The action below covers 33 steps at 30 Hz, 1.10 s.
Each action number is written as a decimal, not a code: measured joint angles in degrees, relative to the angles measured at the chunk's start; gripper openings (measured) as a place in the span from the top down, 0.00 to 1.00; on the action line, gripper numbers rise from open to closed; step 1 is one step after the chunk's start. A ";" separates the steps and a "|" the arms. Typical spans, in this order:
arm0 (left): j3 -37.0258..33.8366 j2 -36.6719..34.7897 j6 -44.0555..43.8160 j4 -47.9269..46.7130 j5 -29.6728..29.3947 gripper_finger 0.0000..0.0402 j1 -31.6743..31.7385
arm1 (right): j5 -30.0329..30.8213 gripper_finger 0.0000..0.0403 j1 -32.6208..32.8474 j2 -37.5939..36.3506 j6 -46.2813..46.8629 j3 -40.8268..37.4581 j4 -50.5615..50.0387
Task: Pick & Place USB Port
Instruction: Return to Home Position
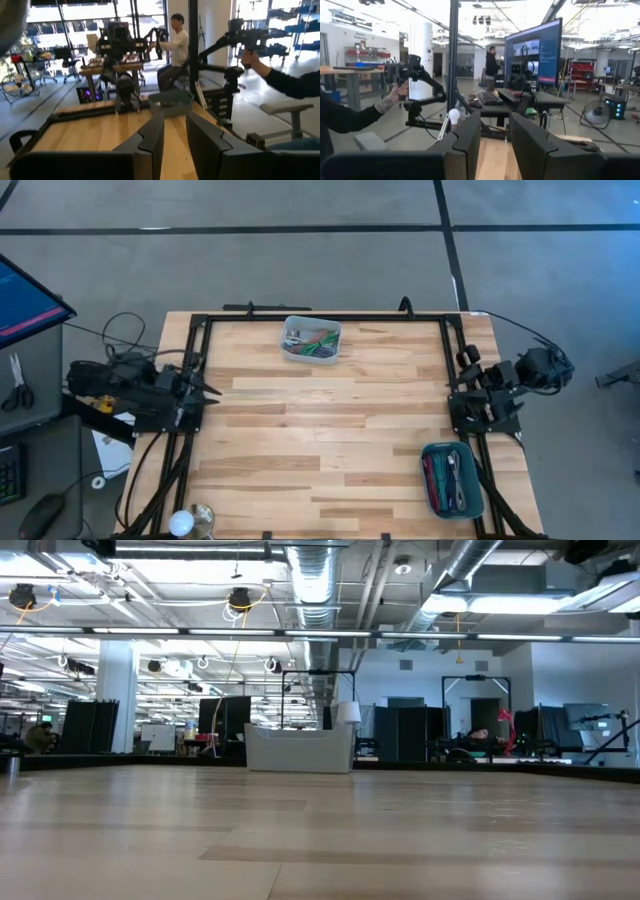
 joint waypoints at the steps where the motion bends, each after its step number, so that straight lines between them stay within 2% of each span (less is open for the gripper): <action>1: -0.85 0.02 0.00 0.10 -0.01 0.80 0.00 | 0.07 0.76 -0.01 0.00 0.00 -0.70 0.34; 12: -7.63 0.02 0.33 5.96 -0.01 0.79 0.00 | 0.59 0.76 -0.03 0.00 -0.07 -7.17 3.21; 27: -19.75 0.02 1.57 17.37 -0.08 0.80 0.00 | 0.61 0.76 -0.06 0.00 -0.13 -19.04 14.07; 33: -24.18 0.00 1.97 21.62 -2.14 0.80 0.02 | 1.62 0.76 -0.08 0.00 0.23 -22.68 17.85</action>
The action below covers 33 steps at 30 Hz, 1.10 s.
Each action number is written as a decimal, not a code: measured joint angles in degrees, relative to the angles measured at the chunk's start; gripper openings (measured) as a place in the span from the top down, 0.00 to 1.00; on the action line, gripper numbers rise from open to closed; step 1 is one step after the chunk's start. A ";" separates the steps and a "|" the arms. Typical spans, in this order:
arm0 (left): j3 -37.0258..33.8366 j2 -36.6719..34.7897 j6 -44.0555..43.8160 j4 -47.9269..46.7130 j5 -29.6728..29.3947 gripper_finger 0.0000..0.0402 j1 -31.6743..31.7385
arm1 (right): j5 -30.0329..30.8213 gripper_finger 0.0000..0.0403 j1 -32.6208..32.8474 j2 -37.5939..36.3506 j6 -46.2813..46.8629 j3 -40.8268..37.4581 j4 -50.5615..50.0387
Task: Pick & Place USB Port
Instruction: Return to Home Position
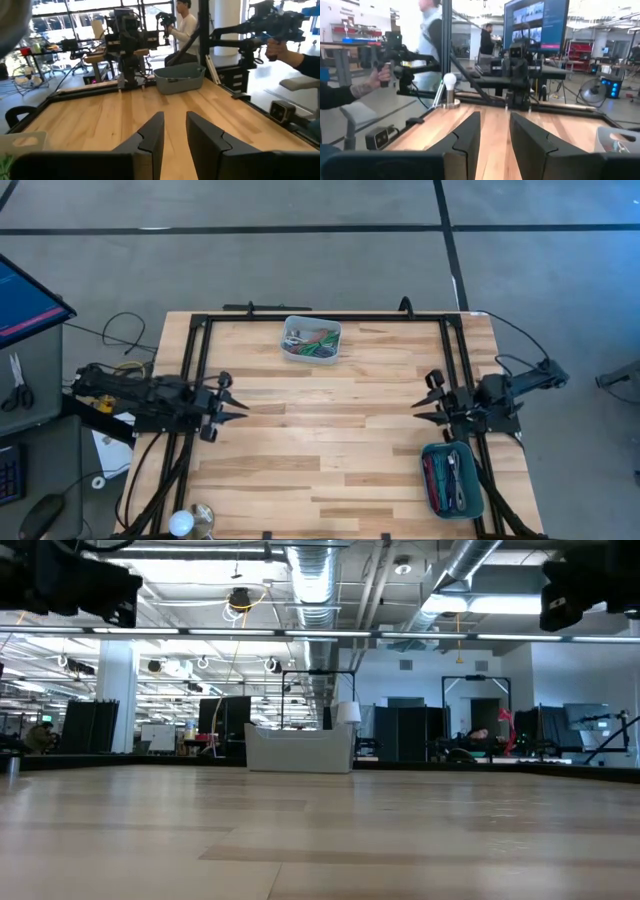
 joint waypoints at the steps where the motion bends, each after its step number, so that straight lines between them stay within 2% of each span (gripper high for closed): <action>1: -0.78 0.00 0.02 0.94 -0.37 0.80 0.00 | 0.05 0.76 -0.01 -0.01 0.01 -0.53 0.37; 11: -5.92 0.00 -0.13 5.56 -1.36 0.80 0.00 | 0.10 0.76 -0.01 -0.01 0.17 -4.51 4.94; 33: -5.94 0.07 -0.44 5.05 -1.99 0.79 0.00 | 0.09 0.76 0.02 -0.02 0.38 -4.67 0.99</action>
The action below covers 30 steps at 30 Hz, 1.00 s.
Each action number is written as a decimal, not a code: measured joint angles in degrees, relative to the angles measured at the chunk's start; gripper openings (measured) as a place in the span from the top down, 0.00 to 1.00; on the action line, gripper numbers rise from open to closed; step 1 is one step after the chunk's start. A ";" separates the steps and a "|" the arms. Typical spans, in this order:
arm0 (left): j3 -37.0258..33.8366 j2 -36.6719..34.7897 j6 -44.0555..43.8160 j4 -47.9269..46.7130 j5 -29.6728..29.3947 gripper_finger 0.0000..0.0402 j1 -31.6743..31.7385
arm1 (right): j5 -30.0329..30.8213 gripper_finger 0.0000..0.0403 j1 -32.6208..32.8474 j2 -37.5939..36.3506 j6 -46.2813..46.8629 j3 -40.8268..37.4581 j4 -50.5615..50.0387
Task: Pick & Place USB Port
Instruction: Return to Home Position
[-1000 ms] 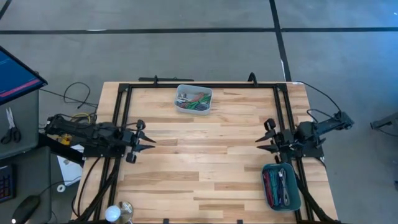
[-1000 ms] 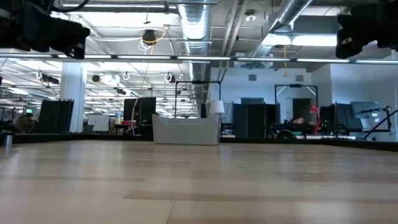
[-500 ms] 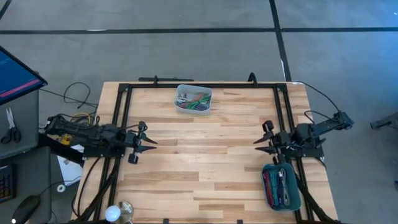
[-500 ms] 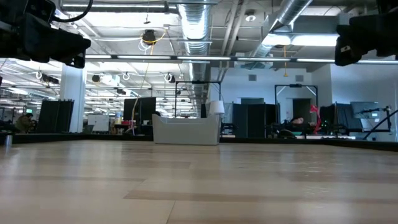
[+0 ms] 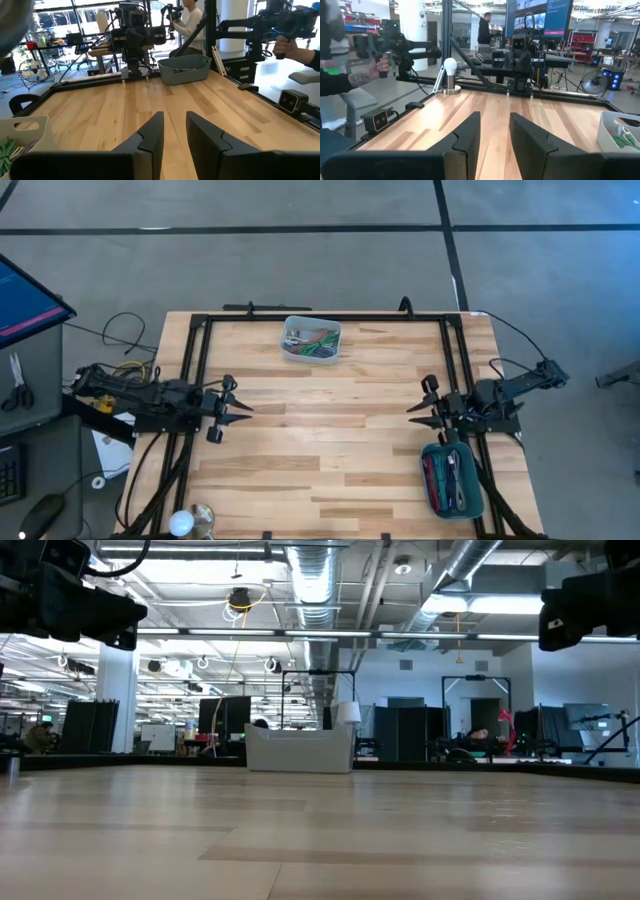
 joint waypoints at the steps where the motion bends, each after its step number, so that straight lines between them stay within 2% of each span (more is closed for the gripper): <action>1: 0.00 0.00 0.00 -0.01 -0.05 0.80 0.02 | 0.00 0.76 0.00 0.00 -0.02 0.00 0.00; 7: 0.00 0.00 0.02 -1.34 -0.50 0.79 0.00 | -0.02 0.76 0.00 0.86 -0.61 -0.02 0.01; 12: 0.02 0.01 -1.30 -4.81 -4.41 0.80 0.01 | -0.02 0.76 0.00 4.00 0.61 -0.04 -0.04; 17: 0.04 0.20 -0.34 -4.90 -4.94 0.79 0.04 | -0.02 0.76 -0.02 6.76 2.50 -0.04 -0.04; 30: 0.04 0.93 2.38 -4.92 -6.05 0.80 0.04 | -0.02 0.76 -0.02 6.82 2.22 -0.09 0.08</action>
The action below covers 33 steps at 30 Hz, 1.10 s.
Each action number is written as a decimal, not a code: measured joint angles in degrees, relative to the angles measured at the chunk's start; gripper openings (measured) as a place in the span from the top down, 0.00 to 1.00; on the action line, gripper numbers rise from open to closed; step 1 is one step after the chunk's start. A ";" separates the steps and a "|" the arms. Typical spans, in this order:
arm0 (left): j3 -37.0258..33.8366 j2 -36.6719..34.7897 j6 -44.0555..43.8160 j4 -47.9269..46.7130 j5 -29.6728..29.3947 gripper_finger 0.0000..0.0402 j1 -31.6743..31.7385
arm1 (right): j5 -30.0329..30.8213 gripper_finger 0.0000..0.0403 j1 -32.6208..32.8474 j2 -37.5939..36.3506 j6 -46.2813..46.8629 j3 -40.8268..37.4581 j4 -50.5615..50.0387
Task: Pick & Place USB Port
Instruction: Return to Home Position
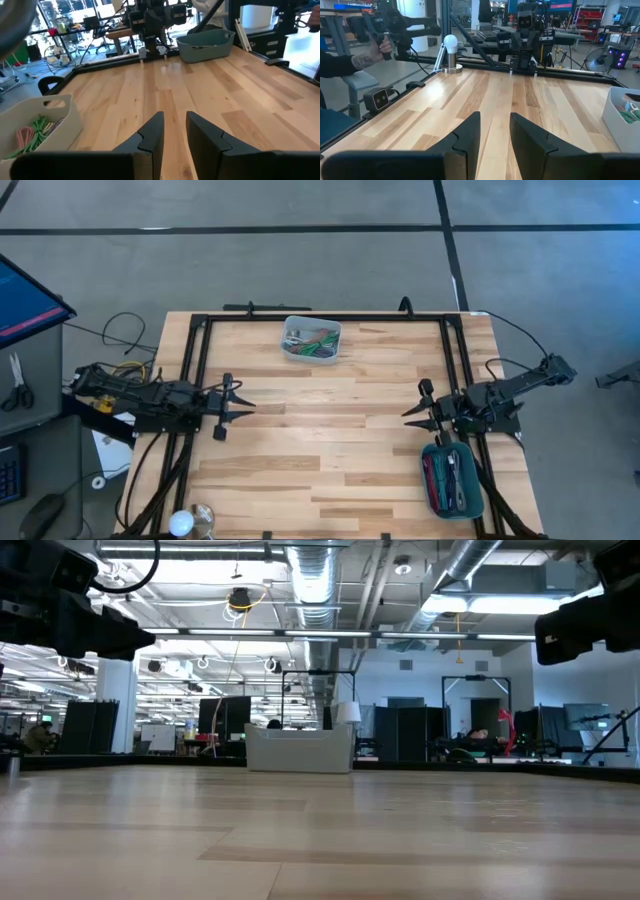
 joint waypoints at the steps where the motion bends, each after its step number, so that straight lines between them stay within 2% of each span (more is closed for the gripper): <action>1: 0.00 0.31 0.00 0.01 -0.08 0.80 0.00 | 0.00 0.76 0.00 0.00 0.12 0.00 -0.01; 6: 0.00 2.68 -0.45 0.10 -0.09 0.79 0.00 | -0.02 0.76 0.02 0.09 2.56 -0.02 0.01; 33: 0.00 13.85 -0.61 0.59 -0.14 0.79 0.00 | -0.02 0.76 0.02 0.09 2.55 -0.06 -0.01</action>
